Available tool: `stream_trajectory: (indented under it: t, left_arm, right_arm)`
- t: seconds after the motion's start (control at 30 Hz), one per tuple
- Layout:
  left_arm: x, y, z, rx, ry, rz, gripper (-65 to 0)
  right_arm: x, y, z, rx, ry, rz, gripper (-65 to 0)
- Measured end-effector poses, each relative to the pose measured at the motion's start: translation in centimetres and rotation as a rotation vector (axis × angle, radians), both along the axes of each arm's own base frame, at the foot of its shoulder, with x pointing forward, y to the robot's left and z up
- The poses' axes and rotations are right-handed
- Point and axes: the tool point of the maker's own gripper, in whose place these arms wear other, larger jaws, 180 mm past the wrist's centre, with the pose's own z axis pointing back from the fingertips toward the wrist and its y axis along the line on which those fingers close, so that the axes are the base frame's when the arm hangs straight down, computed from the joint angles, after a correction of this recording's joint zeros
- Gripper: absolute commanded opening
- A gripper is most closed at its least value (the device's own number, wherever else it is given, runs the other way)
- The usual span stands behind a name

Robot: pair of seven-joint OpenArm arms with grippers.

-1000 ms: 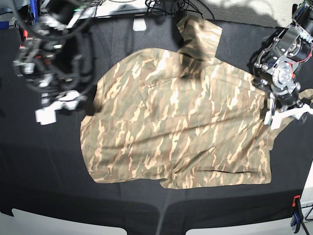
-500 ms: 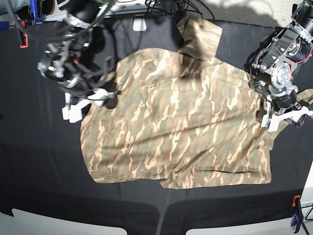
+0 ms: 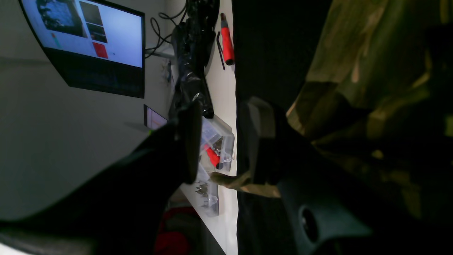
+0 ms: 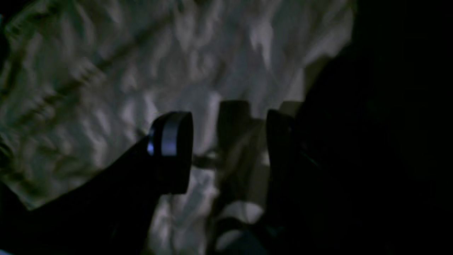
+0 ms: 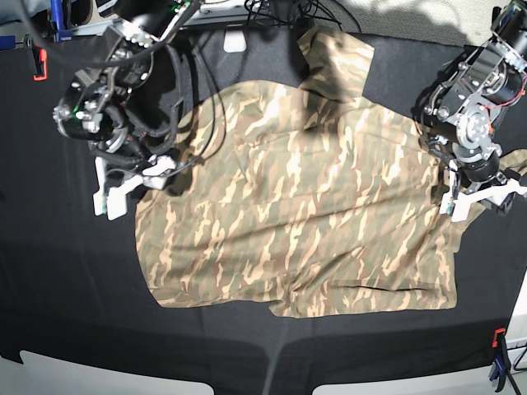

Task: Layout the t-shirt on the table in an organized manner, then fold the t-shirt properly
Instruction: 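Grasp the shirt corner nearest the right gripper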

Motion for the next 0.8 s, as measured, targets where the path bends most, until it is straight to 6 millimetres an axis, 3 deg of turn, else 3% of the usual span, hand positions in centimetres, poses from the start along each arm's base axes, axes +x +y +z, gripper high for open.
stream_trajectory:
  t: [0.2,0.43,0.67,0.8]
  left_arm:
    - [0.0,0.0,0.0,-0.002,0.001,0.001,-44.6]
    - [0.0,0.0,0.0,-0.002,0.001,0.0,-44.6]
    - [0.0,0.0,0.0,-0.002,0.001,0.0,-44.6]
    - [0.0,0.0,0.0,-0.002,0.002,0.001,-44.6]
  right_arm:
    - [-3.0,-1.2,-2.4,-0.047,0.083,-0.046,-33.6]
    - [-2.9,-0.4,-2.3,-0.011,0.072,-0.044,-33.6]
    - [-2.9,0.5,-3.7,0.046,0.088,-0.045,-33.9]
    - [-2.9,1.3,-3.8,0.087,0.079,-0.018,-45.2]
